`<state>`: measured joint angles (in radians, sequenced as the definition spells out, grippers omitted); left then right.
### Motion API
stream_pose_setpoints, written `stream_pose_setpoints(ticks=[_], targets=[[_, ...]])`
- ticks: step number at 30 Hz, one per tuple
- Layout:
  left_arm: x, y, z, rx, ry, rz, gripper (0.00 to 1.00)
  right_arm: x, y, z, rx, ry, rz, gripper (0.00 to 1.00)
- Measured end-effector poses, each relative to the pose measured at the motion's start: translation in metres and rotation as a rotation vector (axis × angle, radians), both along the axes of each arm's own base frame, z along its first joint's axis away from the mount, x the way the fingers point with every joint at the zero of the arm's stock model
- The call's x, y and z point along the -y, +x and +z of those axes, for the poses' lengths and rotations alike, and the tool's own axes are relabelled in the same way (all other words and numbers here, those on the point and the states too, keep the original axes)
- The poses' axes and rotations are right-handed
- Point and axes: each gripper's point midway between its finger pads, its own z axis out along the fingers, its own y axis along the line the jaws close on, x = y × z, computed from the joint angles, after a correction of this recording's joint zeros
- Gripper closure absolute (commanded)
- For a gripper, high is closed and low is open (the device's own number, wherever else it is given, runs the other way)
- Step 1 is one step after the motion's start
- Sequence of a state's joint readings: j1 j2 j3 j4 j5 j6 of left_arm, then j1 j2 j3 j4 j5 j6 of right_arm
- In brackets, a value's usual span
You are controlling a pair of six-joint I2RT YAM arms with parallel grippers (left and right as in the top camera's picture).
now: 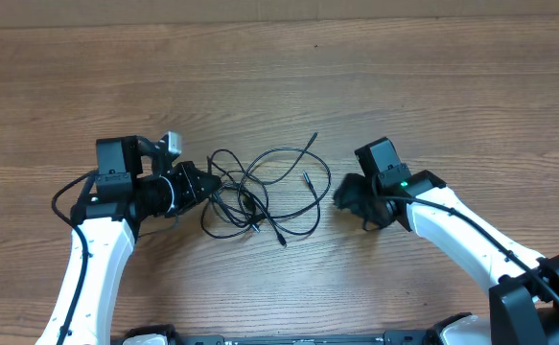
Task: Untangle cables
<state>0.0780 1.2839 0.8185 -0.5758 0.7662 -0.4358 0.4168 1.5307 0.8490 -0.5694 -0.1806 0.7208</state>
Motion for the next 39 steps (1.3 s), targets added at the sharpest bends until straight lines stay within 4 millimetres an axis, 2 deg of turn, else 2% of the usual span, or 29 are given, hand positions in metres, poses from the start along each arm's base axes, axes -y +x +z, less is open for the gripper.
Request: stream_pose_setpoints(ticks=[4, 6, 9, 11, 17, 19, 22, 28, 30, 31, 33, 34, 36, 39], targets=[[0.011, 0.01, 0.021, 0.132, -0.057, -0.074, 0.93, -0.043, -0.004, 0.021, 0.046, 0.198, 0.21, 0.28], [0.019, 0.016, 0.039, 0.234, -0.108, -0.131, 0.87, -0.058, -0.014, 0.027, 0.047, 0.264, 0.299, 0.29], [0.027, 0.017, 0.057, 0.315, -0.162, -0.189, 0.85, -0.075, -0.025, 0.035, 0.059, 0.329, 0.396, 0.3], [0.029, 0.014, 0.059, 0.315, -0.185, -0.207, 0.83, -0.087, -0.03, 0.042, 0.088, 0.373, 0.473, 0.29], [0.032, 0.009, 0.061, 0.281, -0.224, -0.21, 0.62, -0.134, -0.055, 0.068, 0.308, 0.472, 0.844, 0.25], [0.033, 0.009, 0.061, 0.265, -0.233, -0.201, 0.63, -0.14, -0.059, 0.071, 0.344, 0.482, 0.894, 0.25], [0.032, 0.009, 0.061, 0.252, -0.239, -0.192, 0.72, -0.141, -0.059, 0.073, 0.366, 0.482, 0.92, 0.28], [0.032, 0.01, 0.06, 0.243, -0.237, -0.185, 0.69, -0.142, -0.059, 0.073, 0.377, 0.482, 0.931, 0.28], [0.031, 0.008, 0.055, 0.218, -0.23, -0.173, 0.83, -0.144, -0.055, 0.076, 0.394, 0.485, 0.916, 0.3], [0.03, 0.007, 0.052, 0.198, -0.221, -0.163, 0.95, -0.145, -0.05, 0.078, 0.395, 0.484, 0.883, 0.29], [0.026, 0.005, 0.042, 0.14, -0.196, -0.128, 0.95, -0.147, -0.032, 0.085, 0.388, 0.498, 0.752, 0.34], [0.026, 0.0, 0.036, 0.101, -0.187, -0.12, 0.96, -0.145, -0.012, 0.095, 0.364, 0.537, 0.59, 0.34], [0.027, -0.003, 0.032, 0.081, -0.175, -0.121, 0.96, -0.139, 0.01, 0.106, 0.315, 0.593, 0.393, 0.37], [0.032, -0.005, 0.031, 0.094, -0.155, -0.151, 0.96, -0.131, 0.027, 0.109, 0.228, 0.643, 0.169, 0.38]])
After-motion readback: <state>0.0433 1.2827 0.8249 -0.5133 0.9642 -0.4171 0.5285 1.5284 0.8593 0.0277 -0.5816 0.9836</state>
